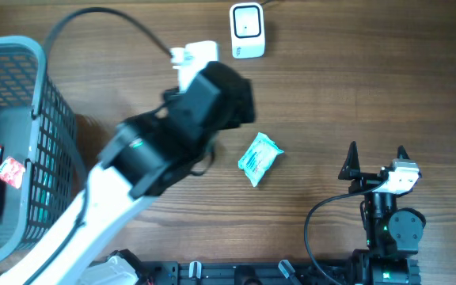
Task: Scan the item barcode
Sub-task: 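Carry the wet-wipe pack out and drop it near the jar, then return the left gripper into the basket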
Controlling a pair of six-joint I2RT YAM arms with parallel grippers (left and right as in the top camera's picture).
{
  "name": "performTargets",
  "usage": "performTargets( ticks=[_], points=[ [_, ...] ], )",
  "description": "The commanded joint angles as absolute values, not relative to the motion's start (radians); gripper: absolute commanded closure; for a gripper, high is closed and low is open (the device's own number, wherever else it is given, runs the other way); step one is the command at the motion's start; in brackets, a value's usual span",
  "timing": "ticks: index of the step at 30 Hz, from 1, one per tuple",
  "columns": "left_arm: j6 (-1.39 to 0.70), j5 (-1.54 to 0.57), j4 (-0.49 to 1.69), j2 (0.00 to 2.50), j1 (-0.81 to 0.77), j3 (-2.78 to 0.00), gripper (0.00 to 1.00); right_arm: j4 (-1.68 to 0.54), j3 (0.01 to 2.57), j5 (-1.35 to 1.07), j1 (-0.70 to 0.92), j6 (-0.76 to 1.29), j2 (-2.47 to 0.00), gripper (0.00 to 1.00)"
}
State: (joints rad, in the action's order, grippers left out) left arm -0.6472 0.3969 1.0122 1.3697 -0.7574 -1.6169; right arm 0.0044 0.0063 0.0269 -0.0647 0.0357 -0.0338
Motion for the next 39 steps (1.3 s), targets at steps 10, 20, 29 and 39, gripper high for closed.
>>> performTargets(
  ticks=[10, 20, 29, 39],
  points=[
    [-0.670, 0.565, 1.132, 1.054, -0.412, -1.630, 0.00, 0.007, 0.006, 0.018, -0.070, 0.026, -0.030, 0.00],
    [-0.696, 0.641, 1.032, 0.962, -0.144, -1.630, 0.00, 0.007, 0.006, 0.018, -0.070, 0.026, -0.030, 0.00],
    [-0.772, 0.514, 0.984, 1.060, 0.235, -1.630, 0.00, 0.007, 0.006, 0.018, -0.070, 0.026, -0.030, 0.00],
    [-0.876, 0.192, 1.121, 1.340, 0.587, -1.630, 0.00, 0.007, 0.006, 0.018, -0.070, 0.026, -0.030, 0.00]
  ],
)
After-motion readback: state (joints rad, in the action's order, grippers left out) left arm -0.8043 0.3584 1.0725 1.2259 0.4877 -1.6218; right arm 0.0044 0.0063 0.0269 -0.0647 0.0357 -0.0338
